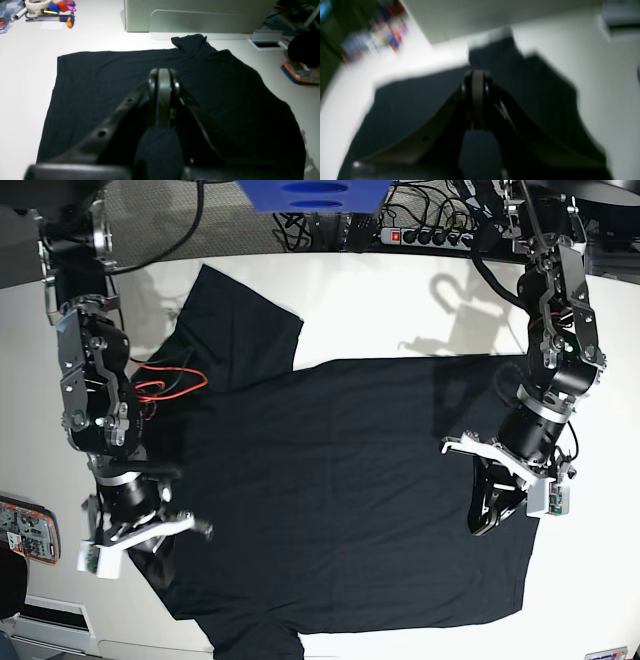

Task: Fold the T-shirt properly
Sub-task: 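Bring both grippers back to the shirt's shoulder corners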

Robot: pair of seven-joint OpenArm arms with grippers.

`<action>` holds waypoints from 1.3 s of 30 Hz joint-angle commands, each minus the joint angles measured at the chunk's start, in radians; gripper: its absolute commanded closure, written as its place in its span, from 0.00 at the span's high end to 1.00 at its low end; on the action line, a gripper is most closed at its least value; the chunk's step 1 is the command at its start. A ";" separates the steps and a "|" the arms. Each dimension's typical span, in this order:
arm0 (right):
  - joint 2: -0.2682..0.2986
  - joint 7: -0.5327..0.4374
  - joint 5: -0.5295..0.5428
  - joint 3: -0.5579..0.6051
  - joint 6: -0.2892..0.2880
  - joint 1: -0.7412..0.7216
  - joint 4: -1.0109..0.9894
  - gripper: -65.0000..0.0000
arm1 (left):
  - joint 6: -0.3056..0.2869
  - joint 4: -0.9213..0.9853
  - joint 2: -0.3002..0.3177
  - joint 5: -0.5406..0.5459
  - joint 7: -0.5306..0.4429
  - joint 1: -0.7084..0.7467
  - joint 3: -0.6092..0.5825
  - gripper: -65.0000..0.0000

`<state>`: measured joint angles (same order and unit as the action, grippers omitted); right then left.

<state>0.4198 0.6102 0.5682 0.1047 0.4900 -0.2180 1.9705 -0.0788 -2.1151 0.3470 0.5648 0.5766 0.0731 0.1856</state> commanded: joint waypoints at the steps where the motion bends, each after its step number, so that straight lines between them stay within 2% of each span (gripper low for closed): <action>1: 0.003 -0.079 -0.040 -0.009 -0.003 -0.013 0.016 0.00 | -0.003 -0.018 0.008 0.007 -0.027 -0.016 0.004 0.00; 4: -0.049 -0.241 -0.172 -0.010 -0.003 0.039 0.016 0.00 | -0.003 -0.018 0.008 0.007 -0.027 -0.016 0.004 0.00; 7: -0.088 -0.318 -0.279 -0.004 -0.003 0.090 0.016 0.00 | -0.003 -0.018 0.008 0.004 -0.027 -0.016 0.004 0.00; 12: -0.081 -0.327 -0.291 0.060 -0.006 0.170 0.016 0.00 | -0.005 -0.018 0.011 0.002 -0.033 -0.016 0.004 0.00; 14: -0.052 -0.326 -0.305 0.091 -0.006 0.217 0.016 0.00 | -0.005 -0.018 0.027 0.002 -0.034 -0.008 0.002 0.00; 17: -0.011 -0.315 -0.396 0.137 -0.007 0.272 0.016 0.00 | -0.005 -0.018 0.048 0.002 -0.034 0.000 0.002 0.00; 19: -0.008 -0.270 -0.431 0.146 -0.026 0.299 0.016 0.00 | -0.005 -0.018 0.070 0.002 -0.040 0.014 0.005 0.00; 22: -0.008 -0.195 -0.432 0.146 -0.124 0.334 0.016 0.00 | -0.005 -0.017 0.108 -0.002 -0.155 0.055 0.001 0.00; 25: -0.008 -0.114 -0.439 0.146 -0.192 0.368 0.016 0.00 | -0.005 -0.015 0.151 -0.084 -0.327 0.127 -0.015 0.00; 28: -0.003 -0.023 -0.443 0.146 -0.242 0.397 0.016 0.00 | -0.005 -0.015 0.160 -0.271 -0.482 0.213 -0.051 0.00; 30: 0.015 0.007 -0.478 0.163 -0.250 0.424 0.016 0.00 | -0.005 -0.014 0.156 -0.424 -0.564 0.278 -0.062 0.00; 32: 0.035 0.033 -0.569 0.215 -0.250 0.441 0.016 0.00 | -0.005 -0.012 0.146 -0.575 -0.639 0.340 -0.068 0.00; 34: 0.040 0.052 -0.667 0.258 -0.250 0.460 0.016 0.00 | -0.005 -0.012 0.117 -0.661 -0.700 0.394 -0.057 0.00; 36: 0.031 0.070 -0.793 0.298 -0.250 0.483 0.017 0.00 | -0.005 -0.012 0.085 -0.678 -0.758 0.436 -0.028 0.00; 39: -0.039 0.106 -1.066 0.375 -0.259 0.533 0.017 0.00 | -0.005 -0.012 0.062 -0.679 -0.798 0.477 0.013 0.00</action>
<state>0.3874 0.7418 -0.4999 0.4767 0.2180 0.3183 1.9682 -0.0982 -2.1094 0.3992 -0.1169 -0.1909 0.5491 0.1894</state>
